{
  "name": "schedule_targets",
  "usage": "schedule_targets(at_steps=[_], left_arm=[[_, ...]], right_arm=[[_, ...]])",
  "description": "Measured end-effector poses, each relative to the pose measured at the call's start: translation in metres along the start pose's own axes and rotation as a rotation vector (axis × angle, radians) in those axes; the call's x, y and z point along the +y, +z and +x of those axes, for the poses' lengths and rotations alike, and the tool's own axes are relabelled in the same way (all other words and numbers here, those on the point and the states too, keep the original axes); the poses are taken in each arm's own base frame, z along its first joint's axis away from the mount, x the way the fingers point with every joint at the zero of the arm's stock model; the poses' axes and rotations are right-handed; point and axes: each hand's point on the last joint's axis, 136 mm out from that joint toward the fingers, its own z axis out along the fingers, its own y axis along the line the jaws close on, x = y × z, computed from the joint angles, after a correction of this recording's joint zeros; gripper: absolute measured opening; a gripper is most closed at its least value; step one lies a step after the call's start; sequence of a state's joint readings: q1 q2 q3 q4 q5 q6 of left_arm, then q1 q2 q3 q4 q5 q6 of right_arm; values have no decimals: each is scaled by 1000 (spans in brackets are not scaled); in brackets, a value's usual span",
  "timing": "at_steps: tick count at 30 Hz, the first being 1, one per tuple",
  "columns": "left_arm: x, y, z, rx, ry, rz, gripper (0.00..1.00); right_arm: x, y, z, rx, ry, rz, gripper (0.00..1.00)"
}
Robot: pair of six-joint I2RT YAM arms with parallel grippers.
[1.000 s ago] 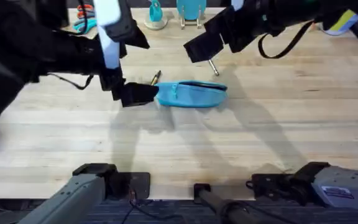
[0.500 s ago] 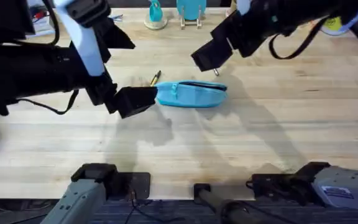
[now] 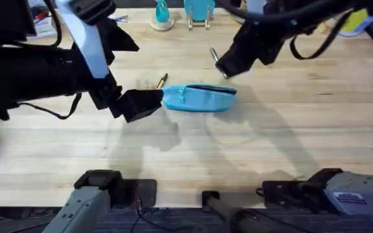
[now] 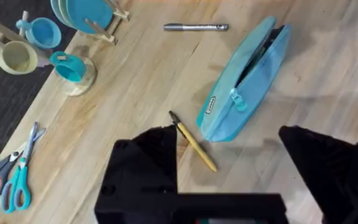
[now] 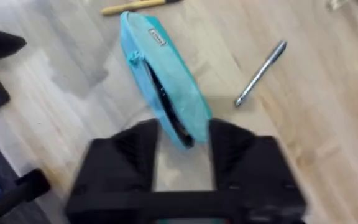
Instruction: Unzip the bag, pick up the pens from the table one at a time and place them inside, then zip the bag closed.
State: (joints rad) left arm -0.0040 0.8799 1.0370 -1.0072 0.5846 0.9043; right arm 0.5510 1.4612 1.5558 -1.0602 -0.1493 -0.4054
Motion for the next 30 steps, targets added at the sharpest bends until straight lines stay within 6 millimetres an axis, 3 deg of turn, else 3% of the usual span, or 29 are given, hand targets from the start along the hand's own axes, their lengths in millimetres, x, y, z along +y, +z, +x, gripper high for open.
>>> schedule_targets(at_steps=[3,4,10,21,30], left_arm=[[0,0,0,2,0,-1,994],[0,0,0,2,0,-1,993],[0,0,0,1,0,-1,993],[0,0,0,1,0,-1,992],[0,0,0,2,0,-1,994]], right_arm=[[-4,4,-7,-22,-57,10,116],[-5,5,-10,-30,-74,14,52],[-6,5,-11,-35,-139,18,29],[1,7,5,31,-162,-17,29],[1,41,21,146,-141,-78,29]])
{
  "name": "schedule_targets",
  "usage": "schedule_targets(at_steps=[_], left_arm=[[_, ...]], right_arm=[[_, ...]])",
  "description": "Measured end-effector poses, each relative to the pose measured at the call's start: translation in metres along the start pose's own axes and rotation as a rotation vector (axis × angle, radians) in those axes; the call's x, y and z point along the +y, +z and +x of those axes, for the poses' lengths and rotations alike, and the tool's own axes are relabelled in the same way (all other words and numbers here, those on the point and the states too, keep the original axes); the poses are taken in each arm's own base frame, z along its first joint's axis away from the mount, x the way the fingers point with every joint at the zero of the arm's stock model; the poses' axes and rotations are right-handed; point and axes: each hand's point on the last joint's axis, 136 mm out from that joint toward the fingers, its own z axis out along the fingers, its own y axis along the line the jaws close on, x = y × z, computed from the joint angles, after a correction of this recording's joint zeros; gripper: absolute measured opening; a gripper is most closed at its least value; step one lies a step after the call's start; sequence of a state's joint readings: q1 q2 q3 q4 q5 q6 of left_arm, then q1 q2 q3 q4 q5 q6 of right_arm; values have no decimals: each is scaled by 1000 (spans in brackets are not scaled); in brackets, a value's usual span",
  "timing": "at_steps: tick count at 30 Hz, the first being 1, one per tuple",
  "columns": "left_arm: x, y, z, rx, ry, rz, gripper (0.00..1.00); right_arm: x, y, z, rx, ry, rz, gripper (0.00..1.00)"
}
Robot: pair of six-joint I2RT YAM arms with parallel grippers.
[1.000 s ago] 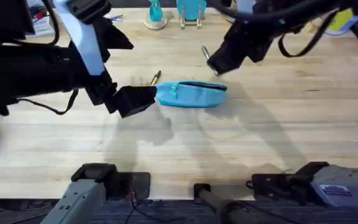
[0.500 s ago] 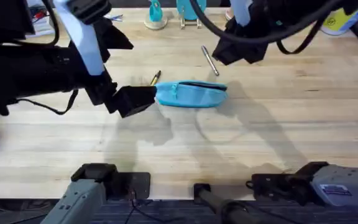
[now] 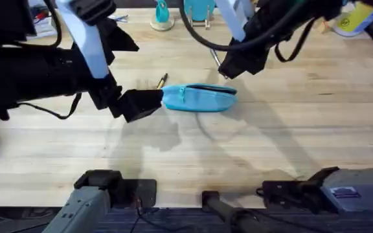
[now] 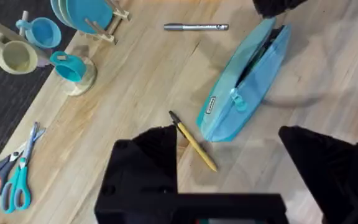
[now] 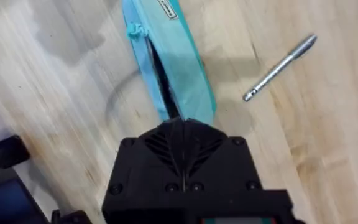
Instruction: Unzip the bag, pick up the pens from the table one at a time and place them inside, then zip the bag closed.
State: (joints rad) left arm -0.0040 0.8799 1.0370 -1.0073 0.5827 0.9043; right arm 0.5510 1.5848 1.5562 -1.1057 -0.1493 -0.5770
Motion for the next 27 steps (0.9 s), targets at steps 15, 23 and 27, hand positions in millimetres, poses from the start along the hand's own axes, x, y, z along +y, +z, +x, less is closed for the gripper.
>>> schedule_targets(at_steps=[15,23,27], left_arm=[[0,0,0,0,0,0,994],[0,0,0,0,0,0,993],[0,0,0,0,0,0,993]], right_arm=[[5,28,2,54,11,-75,30],[6,42,5,85,14,-101,30],[7,42,4,83,14,-104,30]])
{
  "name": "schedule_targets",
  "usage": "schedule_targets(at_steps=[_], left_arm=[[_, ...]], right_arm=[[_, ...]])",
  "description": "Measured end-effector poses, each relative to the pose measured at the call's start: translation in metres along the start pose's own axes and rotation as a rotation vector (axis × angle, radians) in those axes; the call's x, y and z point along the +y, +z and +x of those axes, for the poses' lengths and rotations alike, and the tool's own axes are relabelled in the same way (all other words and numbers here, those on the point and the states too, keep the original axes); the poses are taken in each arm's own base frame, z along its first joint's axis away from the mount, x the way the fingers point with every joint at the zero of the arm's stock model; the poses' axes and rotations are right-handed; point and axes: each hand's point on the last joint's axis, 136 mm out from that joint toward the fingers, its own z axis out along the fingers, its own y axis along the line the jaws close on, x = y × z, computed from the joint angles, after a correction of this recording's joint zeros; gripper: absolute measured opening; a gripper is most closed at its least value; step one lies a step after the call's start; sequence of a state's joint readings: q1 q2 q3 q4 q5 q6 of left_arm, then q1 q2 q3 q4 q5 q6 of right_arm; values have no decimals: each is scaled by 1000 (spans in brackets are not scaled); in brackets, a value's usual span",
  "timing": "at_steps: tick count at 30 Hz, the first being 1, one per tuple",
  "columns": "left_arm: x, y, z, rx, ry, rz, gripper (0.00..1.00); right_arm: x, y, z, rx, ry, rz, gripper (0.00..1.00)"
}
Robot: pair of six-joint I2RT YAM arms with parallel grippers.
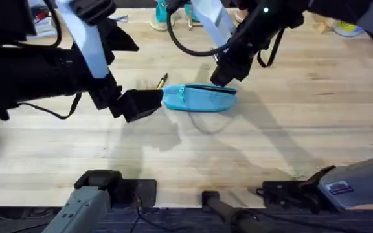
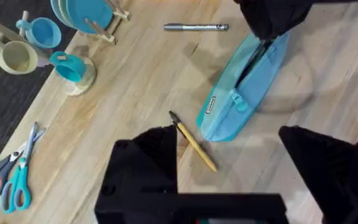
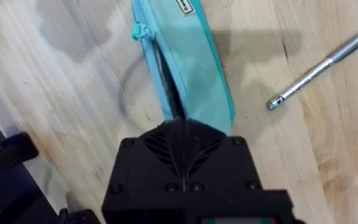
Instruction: Unzip the bag, pick up the pens from the table one at a time and place them inside, then zip the bag closed.
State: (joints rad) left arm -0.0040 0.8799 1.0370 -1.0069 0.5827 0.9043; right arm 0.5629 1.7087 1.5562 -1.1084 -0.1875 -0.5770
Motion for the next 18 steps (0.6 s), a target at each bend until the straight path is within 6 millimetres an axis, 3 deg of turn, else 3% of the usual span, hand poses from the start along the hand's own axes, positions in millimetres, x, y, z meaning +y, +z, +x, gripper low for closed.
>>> schedule_targets(at_steps=[18], left_arm=[[0,0,0,0,0,0,993]], right_arm=[[-1,18,5,0,-1,0,29]])
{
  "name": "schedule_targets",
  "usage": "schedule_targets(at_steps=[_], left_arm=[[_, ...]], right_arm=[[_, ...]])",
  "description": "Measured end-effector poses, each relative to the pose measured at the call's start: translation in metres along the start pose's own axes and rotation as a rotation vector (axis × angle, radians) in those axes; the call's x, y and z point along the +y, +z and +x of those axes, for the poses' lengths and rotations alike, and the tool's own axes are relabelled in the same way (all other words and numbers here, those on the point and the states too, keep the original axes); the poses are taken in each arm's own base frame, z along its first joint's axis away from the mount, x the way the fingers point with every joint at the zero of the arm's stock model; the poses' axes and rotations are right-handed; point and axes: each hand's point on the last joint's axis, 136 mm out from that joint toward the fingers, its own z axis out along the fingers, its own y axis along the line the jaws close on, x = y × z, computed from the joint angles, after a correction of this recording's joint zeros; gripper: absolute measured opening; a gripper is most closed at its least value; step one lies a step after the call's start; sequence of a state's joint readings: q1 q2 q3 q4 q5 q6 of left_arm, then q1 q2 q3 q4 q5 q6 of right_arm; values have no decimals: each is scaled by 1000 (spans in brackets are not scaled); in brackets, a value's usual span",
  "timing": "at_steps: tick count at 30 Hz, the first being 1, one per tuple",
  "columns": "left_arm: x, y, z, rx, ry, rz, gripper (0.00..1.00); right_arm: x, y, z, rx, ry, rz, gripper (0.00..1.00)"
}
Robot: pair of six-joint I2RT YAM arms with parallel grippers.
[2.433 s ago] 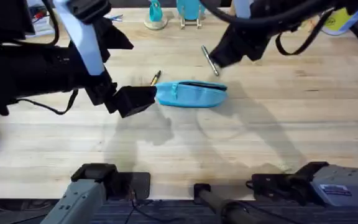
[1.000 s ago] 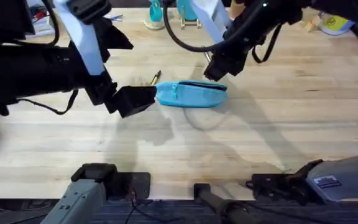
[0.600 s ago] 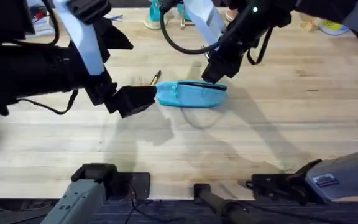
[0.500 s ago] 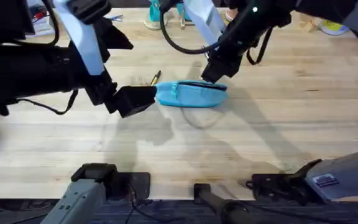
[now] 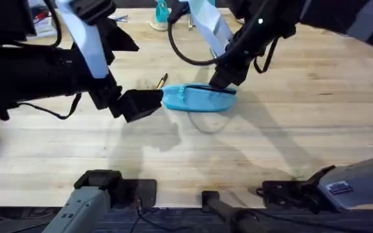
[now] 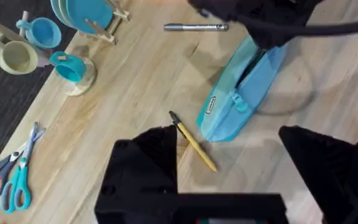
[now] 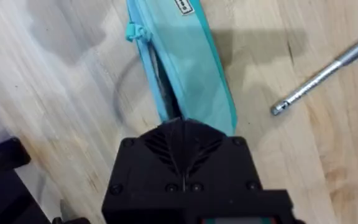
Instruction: Unzip the bag, pick up the pens from the table one at a time and place them inside, then zip the bag closed.
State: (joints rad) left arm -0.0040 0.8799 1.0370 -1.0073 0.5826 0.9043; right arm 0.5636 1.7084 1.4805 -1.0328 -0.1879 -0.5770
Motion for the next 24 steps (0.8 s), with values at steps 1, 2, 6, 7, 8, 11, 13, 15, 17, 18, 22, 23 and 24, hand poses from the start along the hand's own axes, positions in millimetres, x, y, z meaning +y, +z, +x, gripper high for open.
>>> schedule_targets(at_steps=[1,2,6,7,8,11,13,15,17,18,22,23,24], left_arm=[[0,0,0,0,0,0,993],[0,0,0,0,0,0,993],[0,0,0,0,0,0,993],[0,0,0,0,0,0,994],[0,0,0,0,0,0,994],[0,0,0,0,0,0,993],[0,0,0,0,0,0,994],[0,0,0,0,0,0,994],[0,0,0,0,0,0,994],[0,0,0,0,0,0,994],[0,0,0,0,0,0,994],[0,0,0,0,0,0,994],[0,0,0,0,0,0,994]], right_arm=[[1,2,1,2,0,-2,29],[1,5,2,5,0,-4,29],[1,16,6,4,-1,-5,30],[1,19,7,2,-2,-5,30],[1,22,7,0,-2,-5,30],[0,30,9,-9,-4,-5,29],[1,35,11,-9,-4,-9,29],[2,39,12,-10,-3,-11,29],[2,41,13,-10,-3,-13,29],[2,41,14,-10,-3,-12,38],[1,42,13,-15,-5,-9,119],[1,42,13,-15,-5,-9,135],[1,43,13,-15,-5,-9,160]])
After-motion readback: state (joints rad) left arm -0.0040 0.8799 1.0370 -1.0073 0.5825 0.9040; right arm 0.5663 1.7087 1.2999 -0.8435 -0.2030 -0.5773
